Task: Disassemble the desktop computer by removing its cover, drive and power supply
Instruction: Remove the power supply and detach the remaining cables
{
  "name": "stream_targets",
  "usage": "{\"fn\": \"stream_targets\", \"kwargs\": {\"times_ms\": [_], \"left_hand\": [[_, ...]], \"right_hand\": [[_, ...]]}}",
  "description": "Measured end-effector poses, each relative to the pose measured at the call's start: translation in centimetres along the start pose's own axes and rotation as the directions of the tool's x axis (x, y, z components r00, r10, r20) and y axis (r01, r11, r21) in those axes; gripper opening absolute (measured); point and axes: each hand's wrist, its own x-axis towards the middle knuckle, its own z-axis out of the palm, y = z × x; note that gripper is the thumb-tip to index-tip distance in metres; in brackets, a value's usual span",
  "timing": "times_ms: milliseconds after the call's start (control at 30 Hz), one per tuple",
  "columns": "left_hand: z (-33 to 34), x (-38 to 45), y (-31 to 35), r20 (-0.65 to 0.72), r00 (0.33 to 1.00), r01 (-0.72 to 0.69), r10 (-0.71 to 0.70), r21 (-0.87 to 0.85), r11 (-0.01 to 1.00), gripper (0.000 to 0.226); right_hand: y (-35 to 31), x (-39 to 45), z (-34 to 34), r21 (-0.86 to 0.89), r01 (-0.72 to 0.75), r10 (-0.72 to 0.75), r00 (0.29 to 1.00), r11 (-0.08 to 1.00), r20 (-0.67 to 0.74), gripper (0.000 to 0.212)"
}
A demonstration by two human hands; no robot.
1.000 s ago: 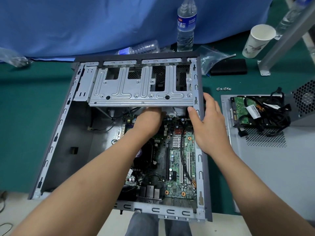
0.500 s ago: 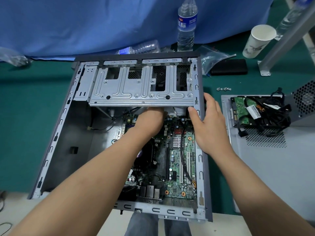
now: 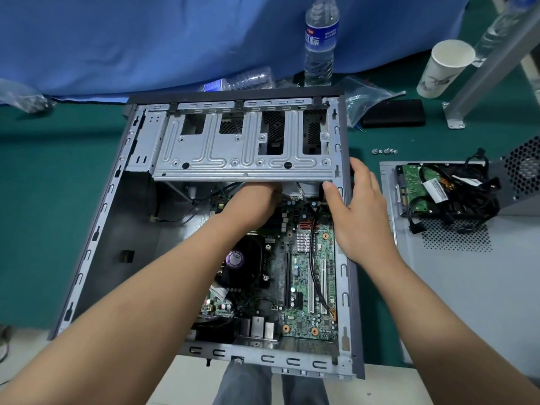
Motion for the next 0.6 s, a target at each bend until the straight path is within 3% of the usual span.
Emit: {"fn": "stream_targets", "kwargs": {"times_ms": [267,467,600], "left_hand": [[0.9,0.7,-0.1,-0.112,0.992,0.075,-0.059,0.146,0.986,0.032],[0.1,0.5,0.0,0.073,0.997,0.013,-0.021,0.107,0.994,0.023],[-0.2,0.2,-0.1,0.061,0.998,-0.027,0.023,0.061,0.998,0.018]], "right_hand": [[-0.1,0.0,0.0,0.003,0.004,-0.004,1.000,1.000,-0.005,0.052],[-0.1,-0.1,0.0,0.002,0.004,-0.004,1.000,1.000,-0.003,0.053],[-0.1,-0.1,0.0,0.004,0.006,-0.006,1.000,1.000,-0.004,0.052]]}}
